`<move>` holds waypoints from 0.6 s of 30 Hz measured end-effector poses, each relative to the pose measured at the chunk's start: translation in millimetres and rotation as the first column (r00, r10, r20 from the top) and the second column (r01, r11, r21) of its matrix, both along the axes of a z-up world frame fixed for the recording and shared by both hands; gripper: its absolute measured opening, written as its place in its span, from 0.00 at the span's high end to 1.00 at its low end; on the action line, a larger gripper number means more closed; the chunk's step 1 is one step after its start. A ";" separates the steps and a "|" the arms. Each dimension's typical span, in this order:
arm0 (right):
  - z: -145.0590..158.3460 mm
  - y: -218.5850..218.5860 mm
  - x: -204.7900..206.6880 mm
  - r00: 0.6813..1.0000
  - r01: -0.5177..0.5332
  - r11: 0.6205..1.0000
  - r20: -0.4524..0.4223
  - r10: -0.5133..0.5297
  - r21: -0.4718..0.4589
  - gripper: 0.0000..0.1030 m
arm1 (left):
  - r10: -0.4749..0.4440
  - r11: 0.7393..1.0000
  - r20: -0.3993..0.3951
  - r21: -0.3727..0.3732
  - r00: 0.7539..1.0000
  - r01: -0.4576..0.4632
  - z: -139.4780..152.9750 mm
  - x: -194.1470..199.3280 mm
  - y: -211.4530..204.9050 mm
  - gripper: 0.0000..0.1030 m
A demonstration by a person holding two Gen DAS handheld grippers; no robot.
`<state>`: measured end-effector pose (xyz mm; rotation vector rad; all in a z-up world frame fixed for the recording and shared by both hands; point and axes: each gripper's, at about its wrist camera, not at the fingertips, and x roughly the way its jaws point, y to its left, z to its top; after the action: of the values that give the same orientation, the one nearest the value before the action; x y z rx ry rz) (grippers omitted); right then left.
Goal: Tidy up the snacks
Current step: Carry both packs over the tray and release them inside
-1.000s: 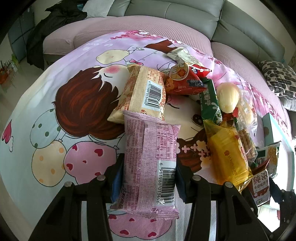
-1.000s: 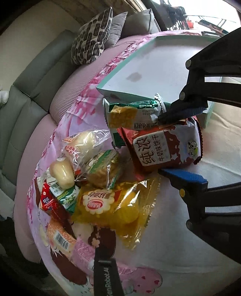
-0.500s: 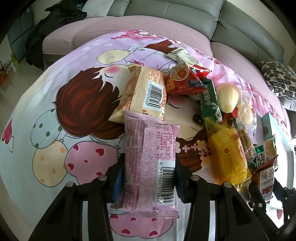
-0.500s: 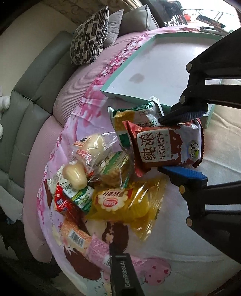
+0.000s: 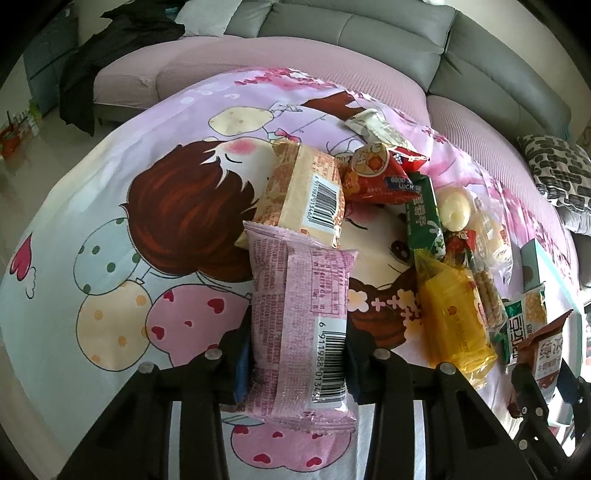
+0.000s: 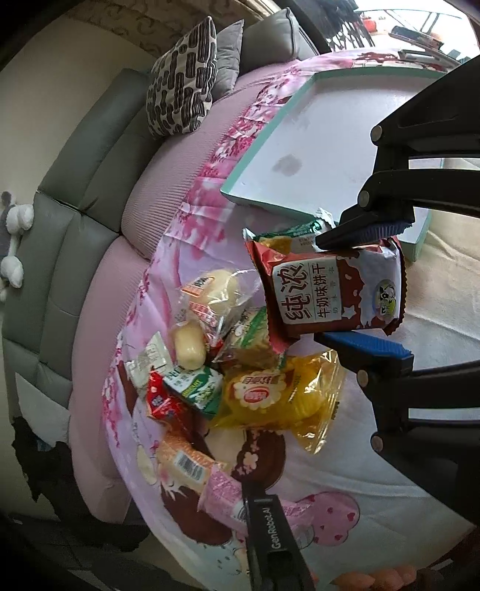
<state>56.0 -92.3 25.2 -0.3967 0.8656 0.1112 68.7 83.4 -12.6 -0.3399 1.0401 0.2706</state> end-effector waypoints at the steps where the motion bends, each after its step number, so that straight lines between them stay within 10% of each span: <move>1: 2.0 -0.9 -0.4 1.000 0.003 1.000 0.006 -0.003 0.004 0.55 | 0.001 1.000 0.003 0.001 1.000 -0.001 0.9 0.0 -0.2 0.60; 18: 51.0 -43.6 10.1 0.989 0.081 0.988 0.115 -0.097 0.131 0.55 | -0.011 1.000 0.085 0.015 0.996 0.009 37.5 -4.8 -10.2 0.60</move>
<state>66.2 -135.9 76.1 -0.2430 0.7510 0.0582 63.8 73.2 24.9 -0.3306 0.9554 0.2523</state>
